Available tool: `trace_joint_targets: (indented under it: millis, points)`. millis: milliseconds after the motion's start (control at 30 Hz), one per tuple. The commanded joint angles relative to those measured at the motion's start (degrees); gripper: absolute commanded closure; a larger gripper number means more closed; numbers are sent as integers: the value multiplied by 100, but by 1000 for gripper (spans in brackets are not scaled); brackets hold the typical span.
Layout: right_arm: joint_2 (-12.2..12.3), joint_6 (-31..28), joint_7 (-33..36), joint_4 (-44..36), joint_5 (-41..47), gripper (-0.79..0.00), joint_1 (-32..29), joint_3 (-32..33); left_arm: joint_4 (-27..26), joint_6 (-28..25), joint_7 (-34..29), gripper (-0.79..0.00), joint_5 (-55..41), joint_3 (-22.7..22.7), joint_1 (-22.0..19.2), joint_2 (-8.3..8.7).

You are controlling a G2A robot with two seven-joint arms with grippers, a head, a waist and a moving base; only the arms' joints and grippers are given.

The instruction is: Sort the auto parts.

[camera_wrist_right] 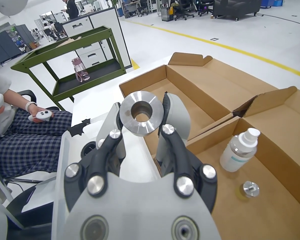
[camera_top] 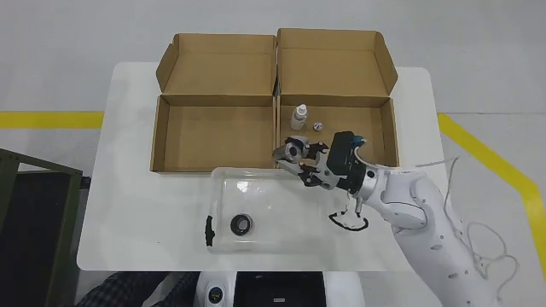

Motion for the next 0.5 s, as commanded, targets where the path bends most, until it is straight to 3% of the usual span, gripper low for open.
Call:
trace_joint_targets:
  millis: [0, 467]
  points:
    - [-21, 76, 30, 67, -133, 0, 114, -132, 0, 0, 0, -785, 0, 0, 0, 0]
    - [-254, 908, 572, 655, -916, 0, 1133, -1121, 0, 0, 0, -785, 0, 0, 0, 0]
